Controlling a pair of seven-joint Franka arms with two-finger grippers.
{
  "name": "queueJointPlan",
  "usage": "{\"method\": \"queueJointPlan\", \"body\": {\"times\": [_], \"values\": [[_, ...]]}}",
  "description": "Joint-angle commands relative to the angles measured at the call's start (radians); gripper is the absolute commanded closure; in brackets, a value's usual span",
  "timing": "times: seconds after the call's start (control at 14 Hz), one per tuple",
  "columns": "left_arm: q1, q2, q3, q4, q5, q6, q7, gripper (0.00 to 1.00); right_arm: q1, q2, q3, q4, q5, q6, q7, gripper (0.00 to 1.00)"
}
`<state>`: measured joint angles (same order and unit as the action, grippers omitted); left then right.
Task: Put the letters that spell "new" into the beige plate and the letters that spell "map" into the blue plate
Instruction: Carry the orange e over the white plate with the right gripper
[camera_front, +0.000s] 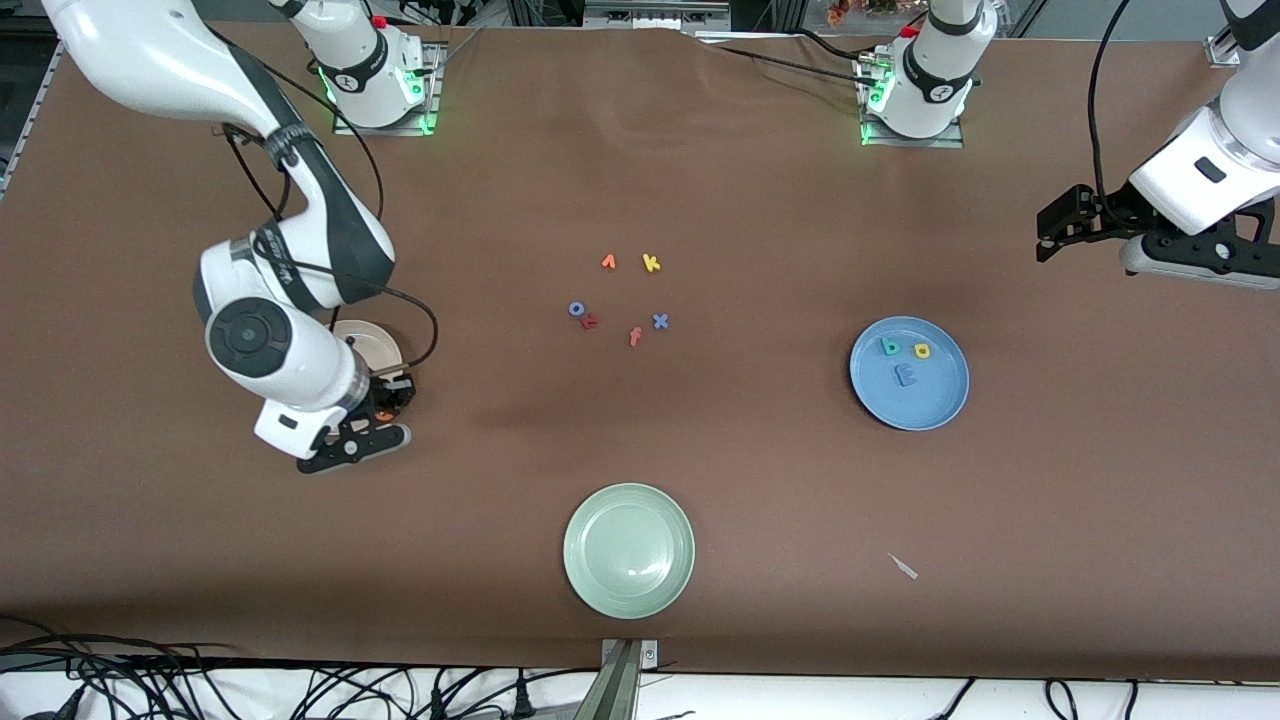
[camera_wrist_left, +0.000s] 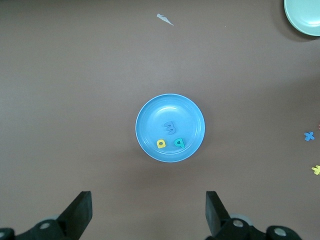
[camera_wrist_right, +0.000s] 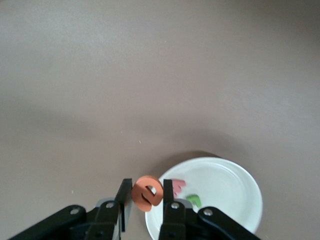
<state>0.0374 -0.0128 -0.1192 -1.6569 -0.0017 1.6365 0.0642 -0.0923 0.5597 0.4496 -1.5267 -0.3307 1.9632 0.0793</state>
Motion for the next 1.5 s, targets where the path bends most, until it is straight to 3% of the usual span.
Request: {"method": "queueJointPlan", "body": {"times": [0.0,0.36,0.57,0.72,1.0,1.29,1.43], "values": [[0.001,-0.003,-0.005,0.003,0.015,-0.007,0.008,0.00,-0.023,-0.116,0.004,-0.075,0.070,-0.062,-0.056,0.79],[-0.001,0.000,-0.005,0.005,0.014,-0.001,0.005,0.00,-0.026,-0.176,-0.006,-0.075,0.128,-0.105,-0.069,0.79],[-0.002,0.020,-0.004,0.015,0.014,0.025,0.006,0.00,-0.021,-0.282,-0.074,-0.150,0.223,-0.090,-0.142,0.79],[-0.002,0.022,-0.004,0.016,0.014,0.025,0.005,0.00,-0.020,-0.326,-0.139,-0.220,0.234,-0.044,-0.232,0.79],[-0.001,0.028,-0.004,0.017,0.009,0.025,0.005,0.00,0.077,-0.392,-0.316,-0.436,0.279,0.173,-0.326,0.79],[0.002,0.027,-0.004,0.016,0.006,0.025,0.003,0.00,0.089,-0.435,-0.336,-0.611,0.279,0.369,-0.319,0.79],[0.006,0.028,-0.004,0.016,0.002,0.025,0.003,0.00,0.135,-0.437,-0.394,-0.691,0.285,0.480,-0.316,0.79]]}}
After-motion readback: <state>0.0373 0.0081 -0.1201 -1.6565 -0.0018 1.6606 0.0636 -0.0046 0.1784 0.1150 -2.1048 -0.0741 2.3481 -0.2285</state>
